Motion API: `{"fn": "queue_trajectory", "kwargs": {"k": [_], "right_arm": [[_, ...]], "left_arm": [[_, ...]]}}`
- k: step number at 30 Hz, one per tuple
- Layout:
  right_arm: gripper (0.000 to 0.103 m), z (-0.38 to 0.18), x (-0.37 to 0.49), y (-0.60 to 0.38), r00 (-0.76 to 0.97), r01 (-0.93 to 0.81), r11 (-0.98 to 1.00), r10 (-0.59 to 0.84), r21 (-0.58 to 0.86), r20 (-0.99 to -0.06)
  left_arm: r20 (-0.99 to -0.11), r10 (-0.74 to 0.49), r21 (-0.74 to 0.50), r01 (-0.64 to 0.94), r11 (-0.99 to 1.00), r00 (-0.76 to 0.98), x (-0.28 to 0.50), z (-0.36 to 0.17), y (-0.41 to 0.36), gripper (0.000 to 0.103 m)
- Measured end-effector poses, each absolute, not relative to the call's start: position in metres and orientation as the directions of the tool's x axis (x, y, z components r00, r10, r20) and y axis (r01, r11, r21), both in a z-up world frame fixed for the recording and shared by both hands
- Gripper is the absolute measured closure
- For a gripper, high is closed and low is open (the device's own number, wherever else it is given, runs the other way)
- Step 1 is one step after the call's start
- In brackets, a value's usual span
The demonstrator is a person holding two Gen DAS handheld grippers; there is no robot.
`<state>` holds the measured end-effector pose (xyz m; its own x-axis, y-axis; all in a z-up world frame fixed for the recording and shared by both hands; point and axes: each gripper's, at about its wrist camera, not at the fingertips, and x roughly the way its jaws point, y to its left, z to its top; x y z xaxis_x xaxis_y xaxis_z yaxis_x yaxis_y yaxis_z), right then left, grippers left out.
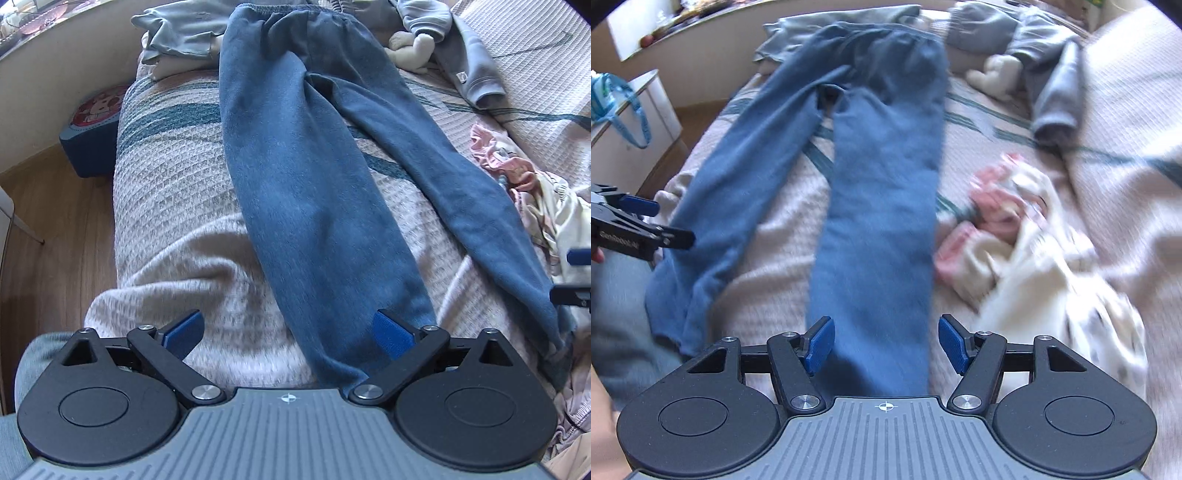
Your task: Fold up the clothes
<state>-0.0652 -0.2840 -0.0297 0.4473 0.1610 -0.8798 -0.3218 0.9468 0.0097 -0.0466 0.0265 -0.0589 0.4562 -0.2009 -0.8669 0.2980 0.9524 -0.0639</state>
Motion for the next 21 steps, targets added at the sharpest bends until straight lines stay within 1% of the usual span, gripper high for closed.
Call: {"fn": "queue_trajectory", "kwargs": {"k": [1,2,4,5,6,7,8,10,11,12,18,21], "right_arm": [[0.04,-0.03,-0.068,-0.282,0.45,-0.334,0.942,0.187,0.029,-0.873],[0.04,-0.031,-0.07,-0.278,0.451,-0.351,0.935,0.215,0.049,-0.866],[0.04,-0.033,-0.074,-0.268,0.448,-0.403,0.911,0.278,0.086,-0.85],[0.04,-0.034,-0.074,-0.258,0.435,-0.448,0.889,0.312,0.098,-0.845],[0.04,-0.036,-0.074,-0.248,0.418,-0.494,0.863,0.345,0.108,-0.841],[0.04,-0.036,-0.074,-0.237,0.401,-0.54,0.835,0.37,0.11,-0.838],[0.04,-0.036,-0.075,-0.228,0.39,-0.579,0.809,0.384,0.101,-0.837],[0.04,-0.036,-0.077,-0.215,0.38,-0.634,0.769,0.404,0.084,-0.832],[0.04,-0.036,-0.077,-0.213,0.378,-0.641,0.764,0.406,0.082,-0.832],[0.04,-0.035,-0.077,-0.211,0.378,-0.642,0.763,0.405,0.08,-0.832],[0.04,-0.036,-0.075,-0.217,0.381,-0.607,0.79,0.387,0.089,-0.839],[0.04,-0.038,-0.073,-0.216,0.364,-0.624,0.776,0.394,0.094,-0.844]], "left_arm": [[-0.864,-0.204,-0.066,0.298,0.952,0.46,-0.049,-0.058,0.026,0.01],[-0.862,-0.206,-0.067,0.298,0.952,0.463,-0.052,-0.058,0.025,0.014],[-0.857,-0.206,-0.064,0.298,0.952,0.472,-0.057,-0.056,0.025,0.026],[-0.856,-0.204,-0.065,0.292,0.954,0.476,-0.059,-0.055,0.026,0.042],[-0.854,-0.203,-0.071,0.279,0.958,0.478,-0.061,-0.054,0.028,0.05],[-0.854,-0.203,-0.08,0.265,0.961,0.479,-0.062,-0.054,0.031,0.061],[-0.853,-0.204,-0.089,0.25,0.964,0.481,-0.063,-0.054,0.035,0.066],[-0.85,-0.208,-0.109,0.225,0.968,0.483,-0.065,-0.053,0.04,0.07],[-0.848,-0.213,-0.12,0.217,0.969,0.486,-0.066,-0.053,0.043,0.075],[-0.846,-0.221,-0.131,0.213,0.968,0.486,-0.067,-0.053,0.045,0.077],[-0.844,-0.226,-0.13,0.223,0.966,0.487,-0.066,-0.052,0.043,0.079],[-0.845,-0.224,-0.131,0.218,0.967,0.485,-0.066,-0.053,0.044,0.079]]}}
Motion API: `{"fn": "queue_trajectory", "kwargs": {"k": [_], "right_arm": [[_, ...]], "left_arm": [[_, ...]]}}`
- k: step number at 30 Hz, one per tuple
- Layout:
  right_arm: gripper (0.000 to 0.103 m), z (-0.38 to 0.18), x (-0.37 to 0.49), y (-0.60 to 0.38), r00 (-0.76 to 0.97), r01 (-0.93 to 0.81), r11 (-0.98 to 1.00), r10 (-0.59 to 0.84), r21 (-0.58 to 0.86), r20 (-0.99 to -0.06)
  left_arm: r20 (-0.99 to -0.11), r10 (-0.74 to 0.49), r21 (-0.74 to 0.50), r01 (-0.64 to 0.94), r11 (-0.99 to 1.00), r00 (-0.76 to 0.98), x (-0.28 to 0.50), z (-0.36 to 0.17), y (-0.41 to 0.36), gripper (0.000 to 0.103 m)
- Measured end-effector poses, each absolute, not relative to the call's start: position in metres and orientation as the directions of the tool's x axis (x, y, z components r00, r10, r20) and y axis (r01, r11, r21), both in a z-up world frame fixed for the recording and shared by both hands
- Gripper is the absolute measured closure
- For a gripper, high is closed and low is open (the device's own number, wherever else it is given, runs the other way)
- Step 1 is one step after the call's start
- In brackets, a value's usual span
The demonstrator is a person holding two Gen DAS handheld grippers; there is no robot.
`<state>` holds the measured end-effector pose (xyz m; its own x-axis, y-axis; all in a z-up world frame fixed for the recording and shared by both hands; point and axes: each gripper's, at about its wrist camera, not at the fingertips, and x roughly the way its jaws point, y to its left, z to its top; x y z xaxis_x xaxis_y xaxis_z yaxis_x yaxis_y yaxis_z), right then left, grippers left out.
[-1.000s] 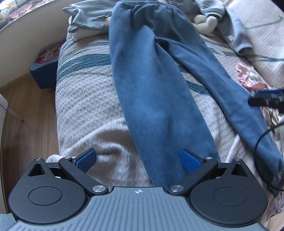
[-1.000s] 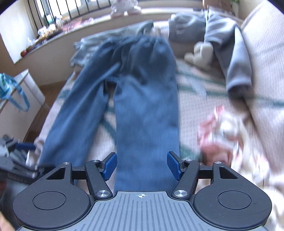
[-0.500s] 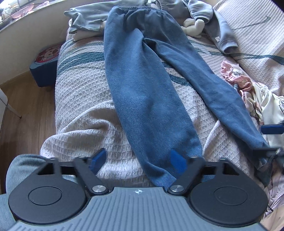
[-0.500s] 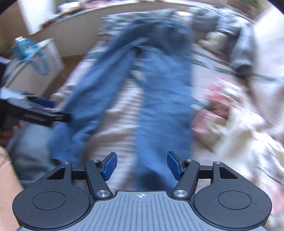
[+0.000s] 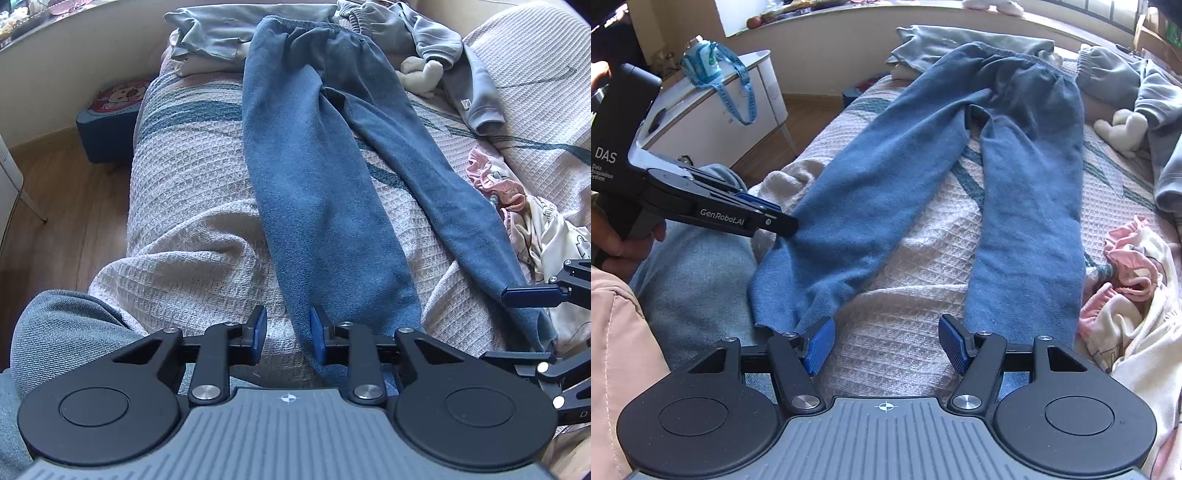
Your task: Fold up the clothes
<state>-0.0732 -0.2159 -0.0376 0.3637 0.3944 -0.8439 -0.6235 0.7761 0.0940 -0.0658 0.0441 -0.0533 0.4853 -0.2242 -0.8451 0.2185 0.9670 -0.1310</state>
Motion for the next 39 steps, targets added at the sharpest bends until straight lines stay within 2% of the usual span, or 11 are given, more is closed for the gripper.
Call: {"fn": "queue_trajectory", "kwargs": {"k": [7,12,36,37,39], "right_arm": [[0.04,-0.051,-0.064,-0.197,0.275,-0.689,0.713,0.421,0.128,-0.865],[0.04,-0.06,-0.055,-0.179,0.252,-0.732,0.672,0.424,0.115,-0.87],[0.04,-0.072,-0.034,-0.15,0.207,-0.745,0.645,0.464,0.169,-0.861],[0.04,-0.074,-0.034,-0.149,0.205,-0.746,0.643,0.468,0.172,-0.86],[0.048,-0.075,-0.032,-0.147,0.207,-0.747,0.643,0.467,0.17,-0.86]], "left_arm": [[-0.833,-0.203,-0.122,0.188,0.975,0.514,-0.068,-0.048,0.05,0.084],[-0.813,-0.18,-0.126,0.134,0.983,0.554,-0.069,-0.04,0.062,0.095],[-0.801,-0.154,-0.127,0.087,0.988,0.579,-0.063,-0.04,0.074,0.097],[-0.8,-0.153,-0.128,0.083,0.988,0.581,-0.062,-0.04,0.075,0.097],[-0.798,-0.149,-0.13,0.076,0.989,0.583,-0.061,-0.04,0.077,0.097]]}}
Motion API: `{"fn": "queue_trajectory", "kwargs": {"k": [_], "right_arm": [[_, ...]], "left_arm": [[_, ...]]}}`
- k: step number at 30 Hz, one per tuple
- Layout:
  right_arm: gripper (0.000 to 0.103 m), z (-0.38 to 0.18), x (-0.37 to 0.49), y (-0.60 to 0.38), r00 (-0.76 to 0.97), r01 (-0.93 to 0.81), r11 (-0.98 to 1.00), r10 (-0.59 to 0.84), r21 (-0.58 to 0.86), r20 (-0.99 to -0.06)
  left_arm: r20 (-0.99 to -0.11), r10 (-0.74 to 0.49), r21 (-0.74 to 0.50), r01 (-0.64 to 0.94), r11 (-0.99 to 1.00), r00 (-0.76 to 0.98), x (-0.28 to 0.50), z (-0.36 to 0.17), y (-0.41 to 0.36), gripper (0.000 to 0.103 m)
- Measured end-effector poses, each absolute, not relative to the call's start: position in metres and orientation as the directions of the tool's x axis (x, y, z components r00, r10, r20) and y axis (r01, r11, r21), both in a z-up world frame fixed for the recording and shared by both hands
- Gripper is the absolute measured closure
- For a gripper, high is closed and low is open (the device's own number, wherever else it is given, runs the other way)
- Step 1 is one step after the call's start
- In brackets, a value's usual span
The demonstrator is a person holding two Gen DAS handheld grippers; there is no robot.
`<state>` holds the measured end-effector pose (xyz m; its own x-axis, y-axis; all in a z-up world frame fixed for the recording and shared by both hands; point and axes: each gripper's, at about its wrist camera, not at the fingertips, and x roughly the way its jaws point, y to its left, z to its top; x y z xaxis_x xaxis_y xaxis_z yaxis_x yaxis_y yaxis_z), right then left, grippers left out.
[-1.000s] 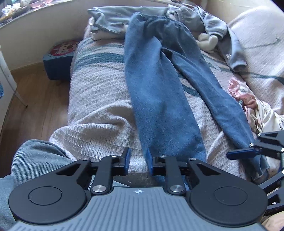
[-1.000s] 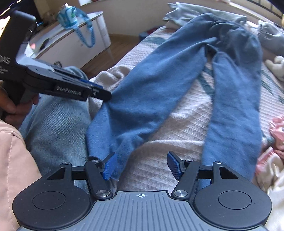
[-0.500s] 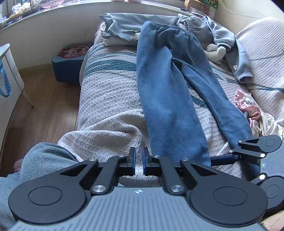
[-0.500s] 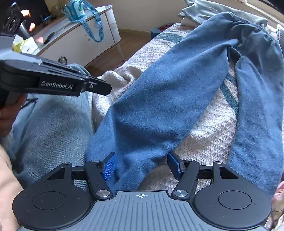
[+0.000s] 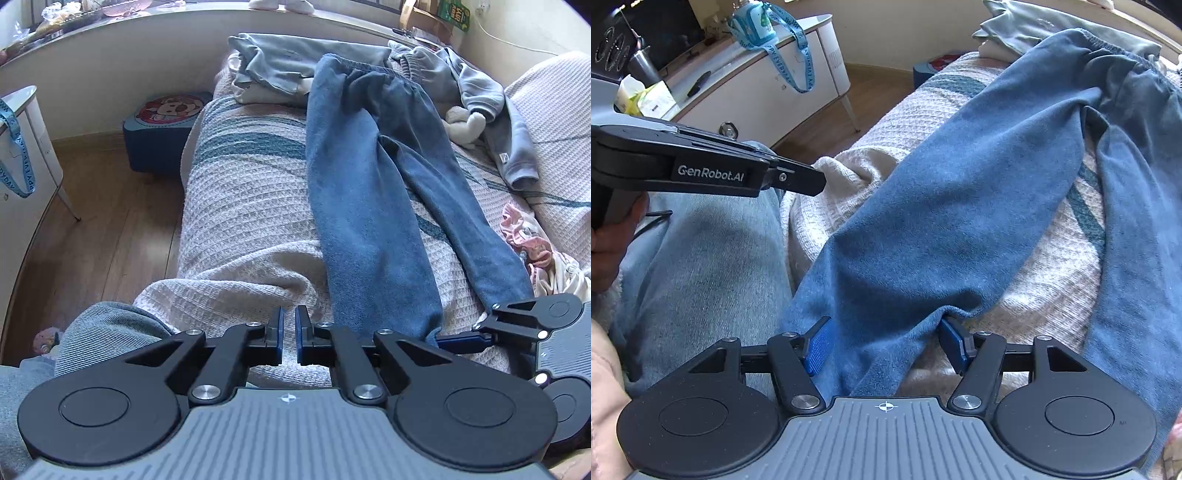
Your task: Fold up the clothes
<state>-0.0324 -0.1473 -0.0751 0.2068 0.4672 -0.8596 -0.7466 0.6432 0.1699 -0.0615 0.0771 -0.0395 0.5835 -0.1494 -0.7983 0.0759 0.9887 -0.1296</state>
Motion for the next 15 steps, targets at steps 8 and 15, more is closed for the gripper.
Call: {"fn": "queue_trajectory", "kwargs": {"k": [8,15], "right_arm": [[0.061,-0.0712,-0.0322,-0.1519,0.239,-0.731,0.664,0.463,0.155,-0.854],[0.061,-0.0685,-0.0312,-0.1543,0.258,-0.727,0.67,0.473,0.153,-0.842]], "left_arm": [[-0.8,-0.152,-0.128,0.082,0.988,0.58,-0.0618,-0.0399,0.0753,0.097],[-0.801,-0.149,-0.13,0.075,0.989,0.58,-0.0631,-0.0404,0.077,0.097]]}}
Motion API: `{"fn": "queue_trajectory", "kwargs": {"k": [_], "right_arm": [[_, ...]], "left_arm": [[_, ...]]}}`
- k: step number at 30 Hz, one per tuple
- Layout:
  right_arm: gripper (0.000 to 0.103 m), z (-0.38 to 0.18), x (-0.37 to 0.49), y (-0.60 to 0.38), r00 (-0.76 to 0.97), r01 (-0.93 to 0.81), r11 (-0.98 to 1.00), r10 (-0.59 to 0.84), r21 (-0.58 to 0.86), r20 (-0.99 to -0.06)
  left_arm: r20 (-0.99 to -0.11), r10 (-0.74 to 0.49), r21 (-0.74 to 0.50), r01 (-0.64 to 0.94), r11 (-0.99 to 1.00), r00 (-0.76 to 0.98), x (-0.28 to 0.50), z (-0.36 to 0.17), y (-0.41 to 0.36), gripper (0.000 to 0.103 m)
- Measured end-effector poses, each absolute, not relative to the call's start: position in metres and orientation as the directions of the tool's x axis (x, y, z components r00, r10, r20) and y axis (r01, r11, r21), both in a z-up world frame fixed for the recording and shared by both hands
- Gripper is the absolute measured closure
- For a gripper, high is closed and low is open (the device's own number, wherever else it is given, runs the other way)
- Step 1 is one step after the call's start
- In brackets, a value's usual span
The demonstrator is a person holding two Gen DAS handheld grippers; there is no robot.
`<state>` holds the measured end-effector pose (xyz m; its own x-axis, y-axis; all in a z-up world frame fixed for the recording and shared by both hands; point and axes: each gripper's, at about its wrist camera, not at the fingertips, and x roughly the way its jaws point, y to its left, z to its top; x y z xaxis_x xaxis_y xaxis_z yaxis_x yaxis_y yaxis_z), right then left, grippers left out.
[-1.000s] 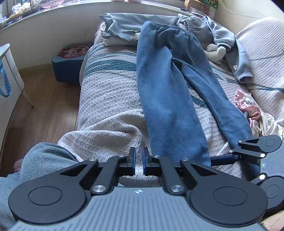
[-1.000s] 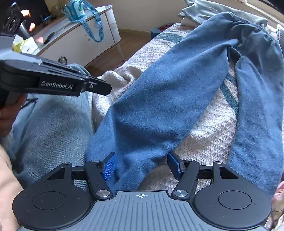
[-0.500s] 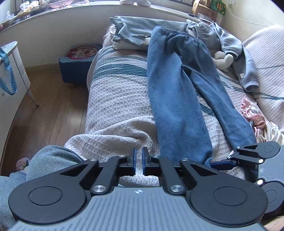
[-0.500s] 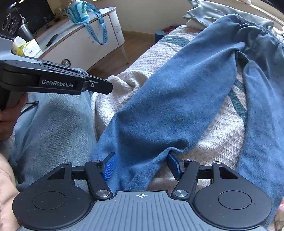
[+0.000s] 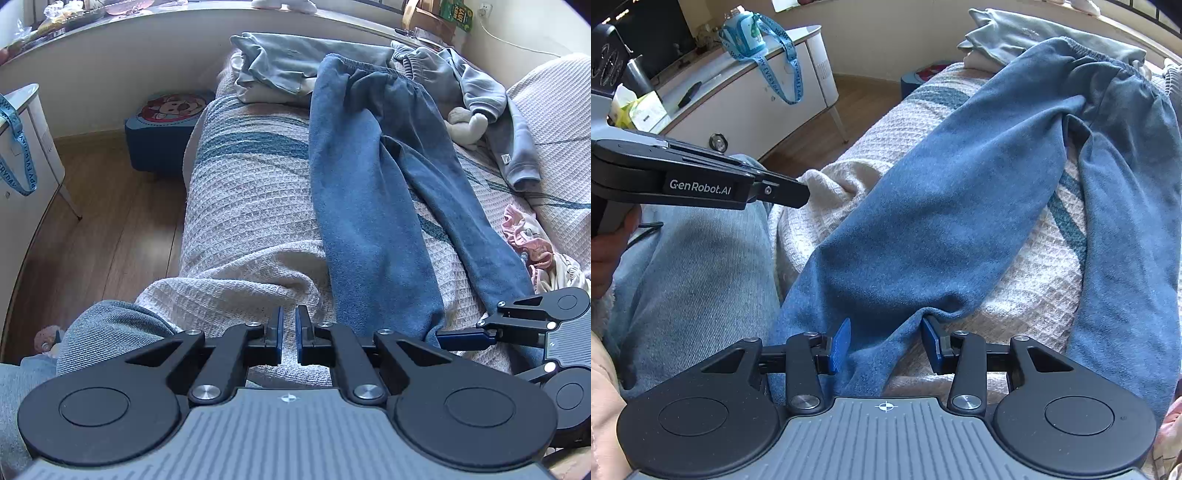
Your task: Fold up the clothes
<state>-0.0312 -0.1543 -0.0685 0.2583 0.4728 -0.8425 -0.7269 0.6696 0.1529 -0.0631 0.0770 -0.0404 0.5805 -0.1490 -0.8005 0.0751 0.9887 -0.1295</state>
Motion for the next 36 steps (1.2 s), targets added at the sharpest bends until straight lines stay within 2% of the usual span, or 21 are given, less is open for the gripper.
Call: {"fn": "queue_trajectory", "kwargs": {"k": [16,19,22,24,30,36], "right_arm": [[0.061,-0.061,-0.033,-0.161,0.272,-0.725,0.671,0.485,0.155,-0.831],[0.059,-0.061,-0.034,-0.164,0.278,-0.716,0.68,0.483,0.157,-0.83],[0.05,-0.06,-0.034,-0.165,0.277,-0.714,0.681,0.489,0.163,-0.827],[0.05,-0.062,-0.034,-0.162,0.271,-0.721,0.674,0.49,0.163,-0.829],[0.05,-0.066,-0.034,-0.157,0.256,-0.733,0.661,0.487,0.162,-0.835],[0.05,-0.066,-0.033,-0.158,0.256,-0.729,0.665,0.482,0.16,-0.838]], "left_arm": [[-0.791,-0.124,-0.131,0.032,0.991,0.599,-0.063,-0.035,0.087,0.095],[-0.79,-0.121,-0.134,0.024,0.991,0.601,-0.064,-0.034,0.089,0.085],[-0.787,-0.114,-0.125,0.025,0.992,0.606,-0.066,-0.032,0.088,0.073],[-0.786,-0.107,-0.113,0.028,0.993,0.609,-0.067,-0.031,0.086,0.059],[-0.788,-0.094,-0.098,0.027,0.995,0.609,-0.068,-0.031,0.084,0.049],[-0.792,-0.094,-0.098,0.026,0.995,0.603,-0.066,-0.033,0.084,0.045]]}}
